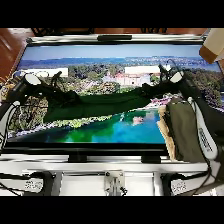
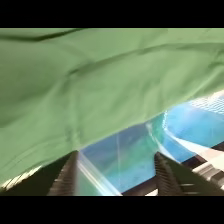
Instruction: Fold the shirts.
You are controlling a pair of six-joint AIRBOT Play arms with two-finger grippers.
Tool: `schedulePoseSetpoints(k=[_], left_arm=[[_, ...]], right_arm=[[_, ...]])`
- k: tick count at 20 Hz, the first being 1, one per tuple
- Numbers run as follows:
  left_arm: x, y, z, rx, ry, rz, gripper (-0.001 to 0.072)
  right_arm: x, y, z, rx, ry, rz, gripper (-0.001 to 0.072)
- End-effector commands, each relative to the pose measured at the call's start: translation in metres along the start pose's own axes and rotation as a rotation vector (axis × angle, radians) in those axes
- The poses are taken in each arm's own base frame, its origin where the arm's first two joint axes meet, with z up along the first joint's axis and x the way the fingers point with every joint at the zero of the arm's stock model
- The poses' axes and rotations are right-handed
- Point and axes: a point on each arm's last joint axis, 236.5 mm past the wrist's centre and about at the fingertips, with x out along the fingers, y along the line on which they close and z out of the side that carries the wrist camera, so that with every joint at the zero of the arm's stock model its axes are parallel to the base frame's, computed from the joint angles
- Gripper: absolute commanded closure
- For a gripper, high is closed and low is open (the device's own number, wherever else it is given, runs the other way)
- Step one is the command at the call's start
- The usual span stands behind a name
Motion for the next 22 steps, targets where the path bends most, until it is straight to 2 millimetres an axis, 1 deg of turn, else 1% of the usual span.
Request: schedulePoseSetpoints(k=[1, 2, 3, 5, 7, 8, 9, 10, 12, 13, 14, 15, 16, 18, 20, 21, 22], left_arm=[[0.026, -0.029, 0.008, 0.067, -0.049, 0.006, 0.0543], [0.04, -0.041, 0.01, 0.074, -0.062, 0.002, 0.0676], [0.054, -0.056, 0.011, 0.09, -0.078, -0.013, 0.0675], [0.082, -0.096, 0.011, 0.086, -0.113, -0.09, 0.0675], [0.105, -0.133, 0.007, 0.053, -0.134, -0.174, 0.0676], [0.114, -0.145, 0.004, 0.044, -0.141, -0.194, 0.0675], [0.123, -0.152, 0.001, 0.049, -0.145, -0.197, 0.0676], [0.131, -0.153, -0.004, 0.055, -0.134, -0.193, 0.0676], [0.142, -0.149, -0.017, 0.051, -0.079, -0.187, 0.0676], [0.144, -0.145, -0.023, 0.045, -0.047, -0.186, 0.0677], [0.141, -0.141, -0.024, 0.045, -0.031, -0.188, 0.0677], [0.132, -0.138, -0.022, 0.052, -0.025, -0.194, 0.0678], [0.118, -0.135, -0.017, 0.083, -0.032, -0.201, 0.0678], [0.075, -0.117, -0.003, 0.139, -0.076, -0.149, 0.0678], [0.017, -0.085, 0.005, 0.2, -0.114, -0.039, 0.0678], [-0.018, -0.061, 0.009, 0.207, -0.146, 0.049, 0.0678], [-0.057, -0.035, 0.013, 0.205, -0.192, 0.148, 0.0678]], right_arm=[[-0.071, 0.062, 0.004, -0.137, -0.111, 0.062, 0.0644], [-0.087, 0.081, 0.0, -0.169, -0.134, 0.079, 0.0644], [-0.101, 0.101, -0.008, -0.199, -0.147, 0.098, 0.0644], [-0.119, 0.134, -0.03, -0.236, -0.138, 0.13, 0.0644], [-0.129, 0.162, -0.05, -0.255, -0.121, 0.166, 0.0644], [-0.133, 0.175, -0.059, -0.262, -0.119, 0.184, 0.0644], [-0.137, 0.185, -0.066, -0.272, -0.117, 0.199, 0.0644], [-0.141, 0.194, -0.072, -0.283, -0.117, 0.211, 0.0644], [-0.148, 0.207, -0.081, -0.292, -0.121, 0.232, 0.0644], [-0.15, 0.21, -0.083, -0.295, -0.123, 0.239, 0.0644], [-0.15, 0.211, -0.083, -0.288, -0.122, 0.244, 0.0644], [-0.15, 0.211, -0.081, -0.281, -0.126, 0.243, 0.0643], [-0.149, 0.212, -0.078, -0.275, -0.138, 0.245, 0.0644], [-0.147, 0.216, -0.066, -0.258, -0.179, 0.265, 0.0644], [-0.144, 0.226, -0.044, -0.22, -0.249, 0.312, 0.0644], [-0.138, 0.235, -0.037, -0.209, -0.273, 0.348, 0.0644], [-0.129, 0.244, -0.031, -0.208, -0.294, 0.372, 0.0644]])
